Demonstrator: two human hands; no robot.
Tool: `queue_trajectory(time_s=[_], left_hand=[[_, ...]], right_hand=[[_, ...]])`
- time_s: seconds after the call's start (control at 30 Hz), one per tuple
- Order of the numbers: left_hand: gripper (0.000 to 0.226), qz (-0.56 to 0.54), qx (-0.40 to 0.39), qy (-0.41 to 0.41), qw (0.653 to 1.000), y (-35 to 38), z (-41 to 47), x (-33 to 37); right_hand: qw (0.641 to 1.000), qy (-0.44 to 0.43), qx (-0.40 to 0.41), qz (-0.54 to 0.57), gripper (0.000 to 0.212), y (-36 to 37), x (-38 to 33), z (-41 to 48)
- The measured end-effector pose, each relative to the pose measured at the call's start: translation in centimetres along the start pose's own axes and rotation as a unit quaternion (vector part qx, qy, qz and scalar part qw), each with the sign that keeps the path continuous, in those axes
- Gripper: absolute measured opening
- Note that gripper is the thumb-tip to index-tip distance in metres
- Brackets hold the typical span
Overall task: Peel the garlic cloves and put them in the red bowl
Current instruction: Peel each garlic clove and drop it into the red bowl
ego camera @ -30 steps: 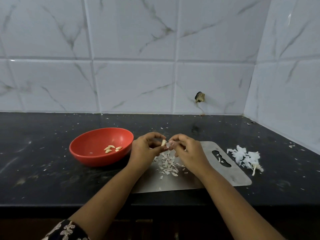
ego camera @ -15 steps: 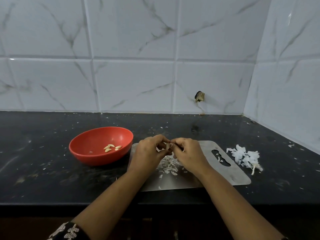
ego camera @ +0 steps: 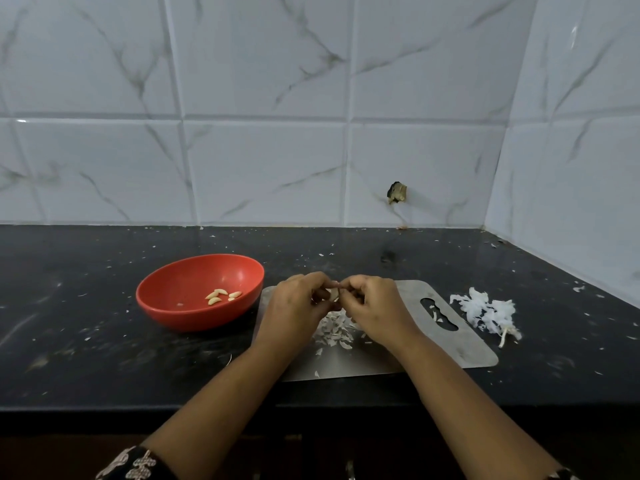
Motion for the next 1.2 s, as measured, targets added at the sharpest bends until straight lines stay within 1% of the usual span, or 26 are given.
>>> queue_trajectory(time_s=[0.07, 0.23, 0.47, 0.7, 0.97, 1.2], left_hand=[[0.019, -0.006, 0.003, -0.009, 1.0, -0.12, 0.04, -0.17], [0.019, 0.071, -0.025, 0.012, 0.997, 0.08, -0.05, 0.33], [0.015, 0.081, -0.029, 0.011, 0.996, -0.05, -0.02, 0.43], [0.016, 0.095, -0.021, 0.02, 0.995, -0.12, -0.09, 0.52], [0.017, 0.099, -0.028, 0.026, 0.994, -0.04, -0.15, 0.49], [0.017, 0.117, -0.029, 0.032, 0.992, -0.06, -0.15, 0.51]], right_hand=[[1.0, 0.005, -0.004, 0.012, 0.018, 0.12, -0.04, -0.08], [1.0, 0.017, -0.022, -0.001, 0.015, 0.3, 0.03, -0.15], [1.0, 0.014, -0.022, -0.016, 0.019, 0.22, 0.02, -0.11], [0.999, 0.033, -0.023, 0.032, 0.015, 0.18, 0.14, -0.15], [0.998, 0.044, -0.041, 0.033, 0.012, 0.21, 0.02, -0.23], [0.994, 0.067, -0.052, 0.065, 0.014, 0.43, 0.43, -0.16]])
Point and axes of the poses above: each hand's wrist, its own z-axis towards the middle knuckle, its own y-axis out of the palm, x = y × z, the point moved 5 cm from there along z, towards the middle knuckle, and after that the axes turned 7 degrees about z, right-handed, at the moved point
